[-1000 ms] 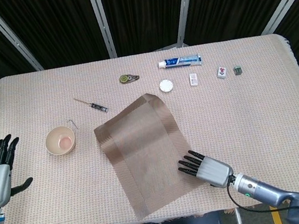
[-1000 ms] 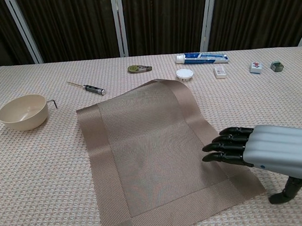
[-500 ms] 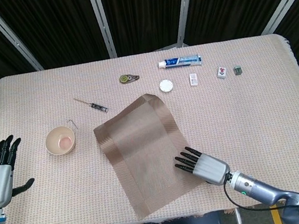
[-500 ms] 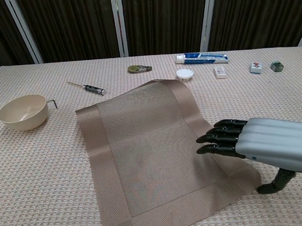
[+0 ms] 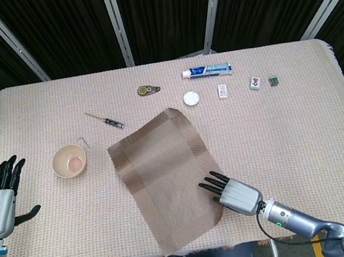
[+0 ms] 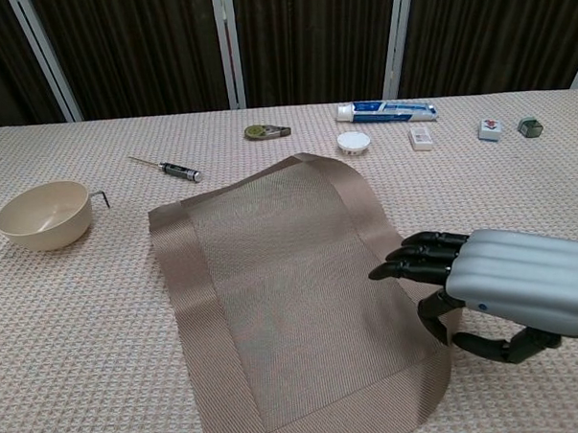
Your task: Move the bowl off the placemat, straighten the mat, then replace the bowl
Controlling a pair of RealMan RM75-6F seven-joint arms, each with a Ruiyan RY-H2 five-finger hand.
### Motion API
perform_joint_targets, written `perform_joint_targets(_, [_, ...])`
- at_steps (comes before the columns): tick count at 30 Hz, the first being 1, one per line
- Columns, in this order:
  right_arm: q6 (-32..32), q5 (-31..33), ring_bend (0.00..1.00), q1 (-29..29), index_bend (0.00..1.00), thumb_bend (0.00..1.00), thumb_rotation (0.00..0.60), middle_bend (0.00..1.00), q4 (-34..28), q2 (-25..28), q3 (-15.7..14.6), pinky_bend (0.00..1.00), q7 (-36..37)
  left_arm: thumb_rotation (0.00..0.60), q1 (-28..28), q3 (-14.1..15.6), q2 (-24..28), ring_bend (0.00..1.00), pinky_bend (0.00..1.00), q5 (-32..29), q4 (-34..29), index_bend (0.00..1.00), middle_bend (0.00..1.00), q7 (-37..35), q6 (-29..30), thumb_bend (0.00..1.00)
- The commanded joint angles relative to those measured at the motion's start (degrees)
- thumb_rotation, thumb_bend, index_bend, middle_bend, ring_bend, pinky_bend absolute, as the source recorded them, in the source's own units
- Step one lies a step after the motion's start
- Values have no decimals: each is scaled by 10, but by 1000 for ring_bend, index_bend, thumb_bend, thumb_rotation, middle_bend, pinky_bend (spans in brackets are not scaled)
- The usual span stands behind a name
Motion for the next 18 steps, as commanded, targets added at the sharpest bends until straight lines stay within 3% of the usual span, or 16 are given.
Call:
perform_joint_targets(1, [20,-7,0,-3,758,505,600,69,12,-6,-4,0,11,600,0,0,0,0,0,0,0,0,0,0,-1,0])
perform_joint_targets(10, [67,-27,0,-10,757,504,600,87,13,14,-22,0,29,600,0,0,0,0,0,1,-1,0,0,1,-4,0])
perform_joint_targets(18, [152,-84,0,-26,754,504,600,122,26,113,-53,0,-6,600,1,0,1,0,0,-1,-1,0,0,-2,-6,0])
